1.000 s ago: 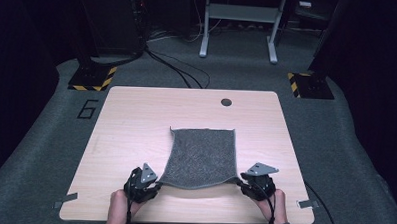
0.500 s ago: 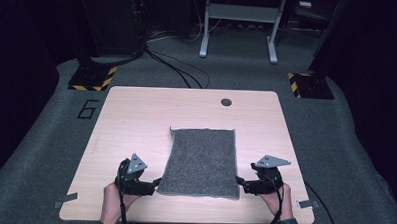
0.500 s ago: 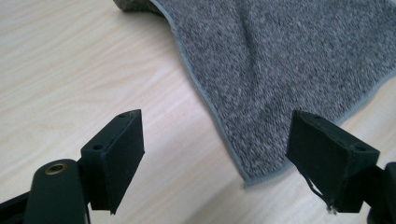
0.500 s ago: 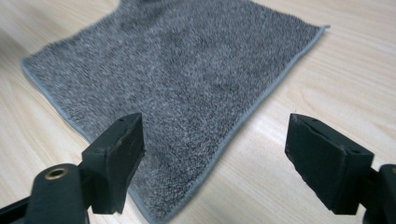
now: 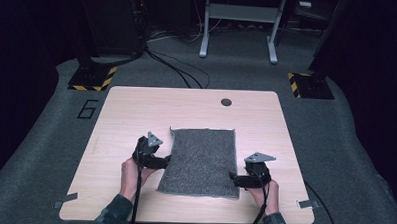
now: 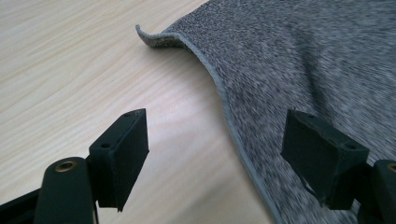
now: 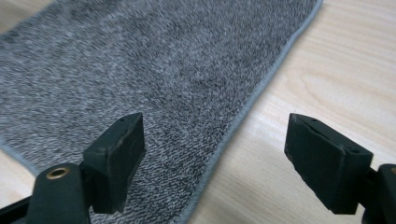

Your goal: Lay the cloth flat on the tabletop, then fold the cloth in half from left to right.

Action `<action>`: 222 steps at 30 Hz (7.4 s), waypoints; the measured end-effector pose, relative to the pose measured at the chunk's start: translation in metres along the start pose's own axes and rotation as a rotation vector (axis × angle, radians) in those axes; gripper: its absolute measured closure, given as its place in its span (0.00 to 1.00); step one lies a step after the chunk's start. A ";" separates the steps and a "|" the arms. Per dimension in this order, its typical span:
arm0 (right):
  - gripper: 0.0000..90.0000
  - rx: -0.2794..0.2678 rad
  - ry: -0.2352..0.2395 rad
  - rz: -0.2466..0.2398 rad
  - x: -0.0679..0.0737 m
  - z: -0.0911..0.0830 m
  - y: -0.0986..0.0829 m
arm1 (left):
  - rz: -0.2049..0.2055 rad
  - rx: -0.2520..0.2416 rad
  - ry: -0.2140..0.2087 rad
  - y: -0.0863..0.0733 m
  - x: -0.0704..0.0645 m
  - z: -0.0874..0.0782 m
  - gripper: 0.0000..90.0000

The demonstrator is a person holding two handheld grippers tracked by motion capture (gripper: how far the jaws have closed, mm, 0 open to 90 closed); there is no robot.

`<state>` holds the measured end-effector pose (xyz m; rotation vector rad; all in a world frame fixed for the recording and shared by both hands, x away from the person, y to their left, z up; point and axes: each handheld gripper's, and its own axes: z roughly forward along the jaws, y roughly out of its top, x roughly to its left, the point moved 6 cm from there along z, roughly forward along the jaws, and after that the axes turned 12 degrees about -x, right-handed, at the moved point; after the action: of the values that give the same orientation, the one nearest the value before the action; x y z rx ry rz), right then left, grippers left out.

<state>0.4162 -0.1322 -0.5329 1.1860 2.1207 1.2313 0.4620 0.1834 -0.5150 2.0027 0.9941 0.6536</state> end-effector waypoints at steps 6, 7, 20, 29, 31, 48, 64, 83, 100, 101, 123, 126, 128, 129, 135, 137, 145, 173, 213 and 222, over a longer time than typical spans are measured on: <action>0.22 0.030 -0.003 0.003 0.003 0.011 -0.011 | -0.001 0.069 0.038 -0.004 0.003 0.032 0.26; 0.22 0.043 -0.003 0.001 0.003 0.012 -0.012 | 0.004 0.079 0.044 -0.006 0.004 0.034 0.26; 0.20 0.102 -0.044 -0.043 -0.002 0.024 -0.020 | 0.014 0.132 0.051 -0.023 0.005 0.038 0.28; 0.20 0.110 -0.047 -0.044 -0.008 0.018 -0.023 | -0.030 0.127 0.052 -0.036 0.012 0.023 0.27; 0.20 0.111 -0.045 -0.048 -0.008 0.016 -0.024 | -0.040 0.131 0.051 -0.038 0.012 0.020 0.27; 0.18 0.107 -0.021 -0.068 -0.005 0.010 -0.029 | -0.086 0.136 0.016 -0.046 0.015 0.011 0.23; 0.05 0.024 0.055 -0.089 0.045 0.003 0.001 | -0.172 0.066 -0.031 -0.020 0.033 0.015 0.17; 0.00 0.035 0.181 -0.110 0.129 0.022 0.010 | -0.215 0.054 -0.057 -0.002 0.051 0.037 0.16; 0.39 0.020 0.330 -0.198 0.212 0.056 0.008 | -0.214 0.079 -0.075 0.011 0.055 0.067 0.22; 0.43 0.020 0.336 -0.206 0.214 0.058 0.008 | -0.223 0.078 -0.075 0.011 0.055 0.069 0.22; 0.73 0.045 0.340 -0.300 0.241 0.085 0.001 | -0.154 0.109 -0.046 0.010 0.048 0.090 0.68; 0.80 0.023 0.335 -0.300 0.241 0.084 -0.001 | -0.137 0.097 -0.029 0.011 0.045 0.092 0.76; 0.84 0.005 0.324 -0.306 0.242 0.084 -0.002 | -0.121 0.085 -0.018 0.010 0.043 0.092 0.81; 0.87 0.008 0.321 -0.311 0.243 0.083 -0.002 | -0.117 0.084 -0.015 0.010 0.043 0.092 0.84; 0.95 -0.027 0.271 -0.304 0.247 0.081 -0.005 | -0.108 0.069 -0.011 0.010 0.040 0.093 0.94; 0.95 -0.023 0.277 -0.314 0.244 0.080 -0.005 | -0.110 0.061 -0.008 0.010 0.039 0.094 0.94; 0.96 -0.024 0.278 -0.286 0.242 0.077 -0.005 | -0.125 0.045 -0.014 0.011 0.040 0.092 0.96; 0.97 -0.232 0.216 -0.195 0.229 0.039 0.039 | -0.140 -0.094 0.039 0.066 0.046 0.062 0.96; 0.97 -0.314 0.052 -0.113 0.180 0.007 0.045 | -0.105 -0.179 0.044 0.113 -0.003 0.093 0.96; 0.97 -0.288 0.017 -0.090 0.165 0.005 0.033 | -0.109 -0.147 0.018 0.108 -0.019 0.115 0.96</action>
<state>0.3441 0.0158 -0.4979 0.9478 1.9057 1.4502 0.5783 0.0782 -0.4917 1.8049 1.0275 0.6665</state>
